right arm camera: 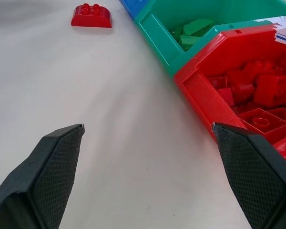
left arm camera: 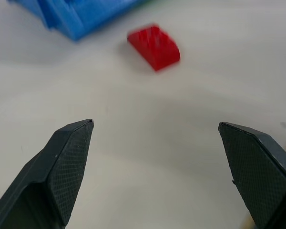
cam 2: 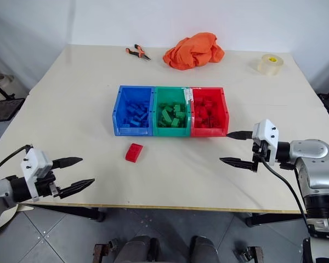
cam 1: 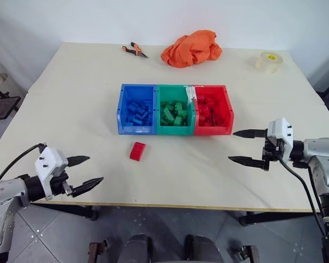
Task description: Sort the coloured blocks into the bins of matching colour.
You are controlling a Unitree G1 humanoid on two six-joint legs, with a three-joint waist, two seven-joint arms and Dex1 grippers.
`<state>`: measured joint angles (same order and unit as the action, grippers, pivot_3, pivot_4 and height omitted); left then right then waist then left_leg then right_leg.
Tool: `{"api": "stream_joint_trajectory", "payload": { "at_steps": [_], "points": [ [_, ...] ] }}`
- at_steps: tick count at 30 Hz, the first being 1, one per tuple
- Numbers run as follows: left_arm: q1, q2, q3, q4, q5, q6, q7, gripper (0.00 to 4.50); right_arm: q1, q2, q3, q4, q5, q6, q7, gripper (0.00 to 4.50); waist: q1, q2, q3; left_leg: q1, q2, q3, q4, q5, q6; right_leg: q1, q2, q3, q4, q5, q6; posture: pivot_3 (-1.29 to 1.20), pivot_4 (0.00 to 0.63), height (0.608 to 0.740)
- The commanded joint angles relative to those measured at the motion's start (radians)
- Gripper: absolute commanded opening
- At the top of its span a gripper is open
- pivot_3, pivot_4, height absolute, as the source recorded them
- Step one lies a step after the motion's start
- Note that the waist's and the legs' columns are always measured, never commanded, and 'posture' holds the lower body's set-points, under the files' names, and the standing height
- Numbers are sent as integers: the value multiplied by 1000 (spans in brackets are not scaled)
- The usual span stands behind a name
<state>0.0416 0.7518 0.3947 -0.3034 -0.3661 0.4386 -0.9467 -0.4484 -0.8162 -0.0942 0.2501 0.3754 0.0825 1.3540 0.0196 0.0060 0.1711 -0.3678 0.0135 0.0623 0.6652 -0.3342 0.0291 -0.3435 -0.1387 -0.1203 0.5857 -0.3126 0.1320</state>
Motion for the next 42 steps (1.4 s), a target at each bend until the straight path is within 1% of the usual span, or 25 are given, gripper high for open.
{"api": "stream_joint_trajectory", "payload": {
  "at_steps": [1, 3, 7, 10, 13, 17, 21, 24, 28, 31, 32, 35, 36, 39, 42],
  "points": [
    [-99, -36, -120, -38, 52, 45, 124, 4463, -11, -5, -15, -9, 7, -18, 5, 4500, 1, 0, 0, 1, 0, 0, 0, 0, 0, 0, 3, 0, 1, 0, 0, 0, 150, 740],
    [-156, -67, -186, -59, 76, 113, 203, 4463, -10, -6, -16, -10, 7, -19, 1, 4500, 2, 0, 0, 1, -1, 0, 0, 0, 0, 0, 5, 0, 2, 0, 1, 0, 150, 740],
    [-268, -168, -332, -74, 142, 230, 354, 4463, 14, -11, -30, -41, 16, -8, -16, 4500, 3, -1, -1, 1, -1, 1, 0, 0, 1, -1, 7, -1, 4, 1, 1, 0, 150, 740],
    [-318, -243, -378, -74, 167, 287, 446, 4463, 41, -17, -41, -65, 21, 0, -28, 4500, 4, -1, -1, 1, -1, 1, 1, 0, 1, -1, 7, -2, 4, 1, 1, 0, 150, 740],
    [-347, -291, -412, -72, 181, 383, 516, 4463, 64, -21, -52, -88, 26, 10, -38, 4500, 4, -1, -1, 1, -1, 2, 1, 1, 1, -1, 7, -4, 4, 1, 1, 0, 150, 740],
    [-364, -311, -458, -71, 193, 469, 555, 4463, 77, -22, -58, -106, 28, 20, -45, 4500, 3, -1, -1, 1, -1, 3, 1, 1, 1, -1, 8, -6, 3, 1, 1, 0, 150, 740],
    [-376, -308, -481, -80, 194, 557, 576, 4463, 83, -23, -64, -116, 30, 28, -47, 4500, 5, -1, -1, 1, -1, 2, 1, 1, 1, 0, 7, -6, 3, 1, 1, 0, 150, 740],
    [-389, -302, -492, -60, 200, 605, 591, 3841, 83, -22, -69, -117, 36, 31, -46, 4500, 5, -1, -1, 1, -1, 2, 1, 1, 1, 0, 7, -6, 2, 1, 1, 0, 150, 740],
    [-396, -303, -483, -49, 202, 590, 598, 2601, 87, -20, -78, -115, 44, 27, -43, 4500, 5, -1, -1, 1, -1, 2, 1, 1, 1, 0, 7, -6, 2, 1, 1, 0, 150, 740],
    [-404, -303, -482, -47, 194, 526, 577, 1641, 95, -20, -83, -116, 51, 21, -43, 4500, 5, -1, -1, 1, -1, 2, 1, 1, 1, 1, 7, -6, 2, 1, 1, 0, 150, 740],
    [-411, -300, -486, -47, 193, 506, 567, 1467, 98, -20, -84, -117, 52, 19, -46, 4500, 7, -1, -1, 1, -1, 2, 1, 1, 1, 1, 7, -6, 2, 1, 1, 0, 150, 740],
    [-443, -281, -526, -56, 181, 447, 496, 1475, 107, -19, -90, -126, 55, 19, -54, 4500, 8, -1, -1, 0, -1, 1, 1, 1, 1, 1, 7, -6, 1, 1, 1, 0, 150, 740],
    [-450, -298, -525, -62, 172, 455, 499, 1475, 112, -19, -93, -130, 56, 18, -57, 4500, 8, -1, -1, 0, -1, 1, 2, 1, 1, 1, 7, -6, 1, 1, 1, 0, 150, 740],
    [-477, -378, -527, -53, 140, 352, 483, 1475, 128, -19, -104, -144, 57, 18, -72, 4500, 8, -1, -1, 0, -1, 1, 1, 1, 1, 1, 7, -7, 0, 1, 1, 0, 150, 740],
    [-551, -446, -564, -3, 145, 296, 474, 1475, 157, -17, -132, -170, 67, 23, -91, 4500, 11, -1, -1, 0, -1, 1, 2, 1, 1, 1, 7, -7, 0, 1, 1, 0, 150, 740]
  ]
}}
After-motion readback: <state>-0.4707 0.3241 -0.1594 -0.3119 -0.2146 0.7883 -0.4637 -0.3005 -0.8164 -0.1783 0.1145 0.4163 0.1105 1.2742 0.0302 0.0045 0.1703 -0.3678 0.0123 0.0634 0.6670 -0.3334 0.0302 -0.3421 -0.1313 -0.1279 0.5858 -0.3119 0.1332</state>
